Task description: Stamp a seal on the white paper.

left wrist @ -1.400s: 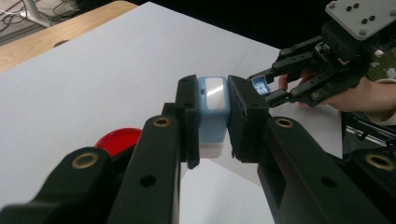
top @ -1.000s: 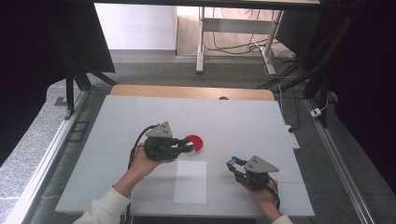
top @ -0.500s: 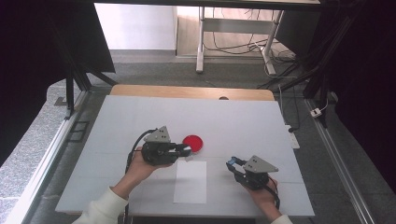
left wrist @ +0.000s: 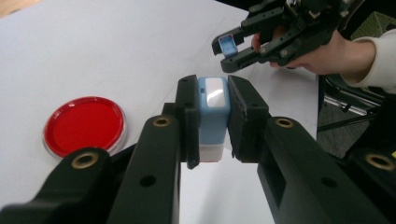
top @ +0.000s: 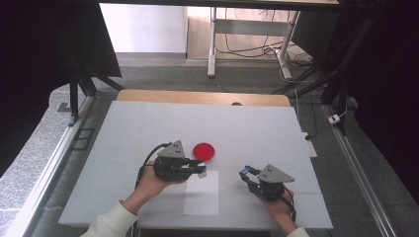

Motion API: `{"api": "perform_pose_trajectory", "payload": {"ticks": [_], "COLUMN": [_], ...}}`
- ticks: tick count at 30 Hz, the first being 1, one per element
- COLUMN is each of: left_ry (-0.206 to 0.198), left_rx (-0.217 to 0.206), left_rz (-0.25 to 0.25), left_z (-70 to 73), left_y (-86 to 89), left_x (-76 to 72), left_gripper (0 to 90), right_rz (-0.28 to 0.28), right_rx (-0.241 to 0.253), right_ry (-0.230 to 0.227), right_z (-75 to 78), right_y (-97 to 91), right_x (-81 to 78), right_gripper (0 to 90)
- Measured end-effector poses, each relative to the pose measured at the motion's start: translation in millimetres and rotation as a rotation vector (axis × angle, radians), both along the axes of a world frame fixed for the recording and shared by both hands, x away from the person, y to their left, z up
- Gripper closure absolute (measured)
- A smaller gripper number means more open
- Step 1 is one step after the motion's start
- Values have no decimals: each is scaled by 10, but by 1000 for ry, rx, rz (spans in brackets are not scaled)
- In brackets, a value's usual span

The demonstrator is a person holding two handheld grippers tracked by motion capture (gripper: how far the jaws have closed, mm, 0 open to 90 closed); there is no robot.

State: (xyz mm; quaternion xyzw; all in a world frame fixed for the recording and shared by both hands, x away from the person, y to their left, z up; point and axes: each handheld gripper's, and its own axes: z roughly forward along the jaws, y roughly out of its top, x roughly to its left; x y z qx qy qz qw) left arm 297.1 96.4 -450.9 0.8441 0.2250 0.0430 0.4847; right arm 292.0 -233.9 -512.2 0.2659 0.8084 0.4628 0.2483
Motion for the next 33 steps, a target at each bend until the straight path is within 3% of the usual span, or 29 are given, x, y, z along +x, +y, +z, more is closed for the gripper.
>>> {"api": "perform_pose_trajectory", "payload": {"ticks": [11, 18, 33], "left_ry": [5, -17, 1], "left_rx": [16, 27, 50], "left_rz": [6, -1, -5], "left_z": [-153, -241, -387], "left_y": [-28, -75, -117], "left_x": [-18, -33, -49], "left_gripper": [745, 745, 746], "right_rz": [2, 3, 5], "right_rx": [-7, -9, -12], "right_ry": [1, 3, 5], "right_z": [-7, -12, -19], "right_y": [3, 6, 12], "right_x": [8, 11, 15], "right_gripper": [648, 648, 648]}}
